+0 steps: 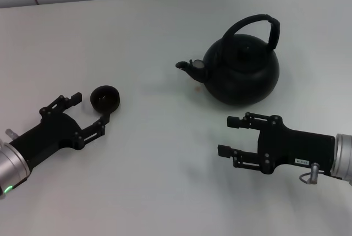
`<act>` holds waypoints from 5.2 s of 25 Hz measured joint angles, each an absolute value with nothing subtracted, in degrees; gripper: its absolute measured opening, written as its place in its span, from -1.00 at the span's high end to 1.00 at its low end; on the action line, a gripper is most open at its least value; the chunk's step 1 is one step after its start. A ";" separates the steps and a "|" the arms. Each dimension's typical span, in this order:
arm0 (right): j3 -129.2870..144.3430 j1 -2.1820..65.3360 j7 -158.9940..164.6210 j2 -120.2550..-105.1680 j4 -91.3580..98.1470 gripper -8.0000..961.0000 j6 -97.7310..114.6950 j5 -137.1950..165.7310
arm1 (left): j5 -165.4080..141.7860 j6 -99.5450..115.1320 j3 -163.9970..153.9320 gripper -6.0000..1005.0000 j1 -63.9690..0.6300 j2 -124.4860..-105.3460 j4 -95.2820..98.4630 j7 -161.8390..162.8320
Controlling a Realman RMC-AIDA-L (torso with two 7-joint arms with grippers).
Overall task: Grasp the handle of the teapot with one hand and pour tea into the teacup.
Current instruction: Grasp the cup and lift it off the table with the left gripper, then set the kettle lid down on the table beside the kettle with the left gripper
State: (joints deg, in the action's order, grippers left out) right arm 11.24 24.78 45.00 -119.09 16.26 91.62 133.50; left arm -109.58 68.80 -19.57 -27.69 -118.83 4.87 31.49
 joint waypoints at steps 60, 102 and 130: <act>11.25 24.78 45.00 -119.09 16.26 -0.45 92.02 132.91 | -109.30 59.78 -18.47 -0.60 -33.76 -119.09 0.80 28.38; 11.25 23.97 45.01 -119.09 15.73 -0.45 92.20 132.63 | -109.95 60.55 -23.31 -0.37 -41.84 -119.18 -4.58 28.30; 11.25 24.00 45.00 -119.09 15.65 -0.45 92.19 132.63 | -110.21 55.74 -19.81 -0.38 -41.12 -119.18 -8.85 23.97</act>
State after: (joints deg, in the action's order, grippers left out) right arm 11.25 24.00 45.00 -119.09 15.65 92.19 132.63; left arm -110.21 55.74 -19.81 -41.12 -119.18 -8.85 23.97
